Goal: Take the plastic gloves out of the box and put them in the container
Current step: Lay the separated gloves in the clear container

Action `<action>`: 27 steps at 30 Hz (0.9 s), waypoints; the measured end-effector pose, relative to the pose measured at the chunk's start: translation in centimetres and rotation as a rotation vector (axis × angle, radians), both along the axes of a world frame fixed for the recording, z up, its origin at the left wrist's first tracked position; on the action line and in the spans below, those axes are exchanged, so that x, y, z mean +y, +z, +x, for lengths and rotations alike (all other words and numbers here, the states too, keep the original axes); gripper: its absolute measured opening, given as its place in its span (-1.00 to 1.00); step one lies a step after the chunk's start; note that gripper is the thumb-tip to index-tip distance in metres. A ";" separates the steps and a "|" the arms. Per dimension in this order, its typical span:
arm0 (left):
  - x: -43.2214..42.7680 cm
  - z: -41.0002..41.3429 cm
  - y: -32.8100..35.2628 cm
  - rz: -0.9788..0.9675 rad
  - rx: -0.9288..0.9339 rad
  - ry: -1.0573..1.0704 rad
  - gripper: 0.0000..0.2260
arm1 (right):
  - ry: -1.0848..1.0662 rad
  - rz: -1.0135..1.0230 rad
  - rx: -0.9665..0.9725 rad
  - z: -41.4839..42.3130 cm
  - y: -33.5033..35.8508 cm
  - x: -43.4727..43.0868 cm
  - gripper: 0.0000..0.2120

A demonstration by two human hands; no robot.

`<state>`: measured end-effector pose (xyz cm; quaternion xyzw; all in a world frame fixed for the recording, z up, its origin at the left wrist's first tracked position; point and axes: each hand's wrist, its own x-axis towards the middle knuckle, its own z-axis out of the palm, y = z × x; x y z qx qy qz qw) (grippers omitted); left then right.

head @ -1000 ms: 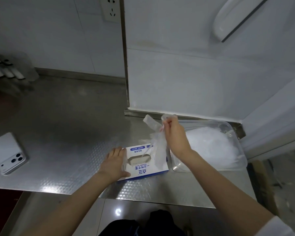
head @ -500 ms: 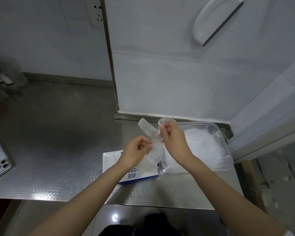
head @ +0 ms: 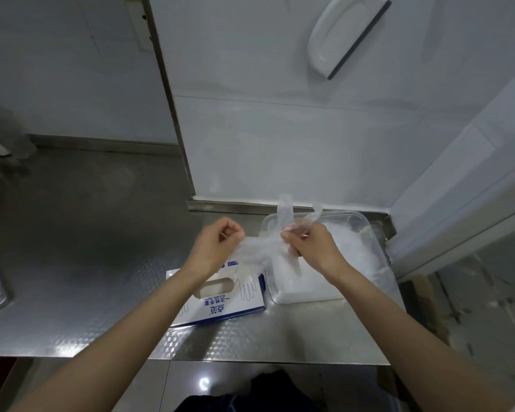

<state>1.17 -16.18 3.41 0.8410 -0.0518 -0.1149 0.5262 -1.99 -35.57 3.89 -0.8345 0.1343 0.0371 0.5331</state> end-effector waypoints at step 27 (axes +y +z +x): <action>-1.4 3.1 4.4 0.294 -0.349 -0.463 -0.86 | 0.398 -0.405 -0.172 -1.3 4.3 -0.3 -0.23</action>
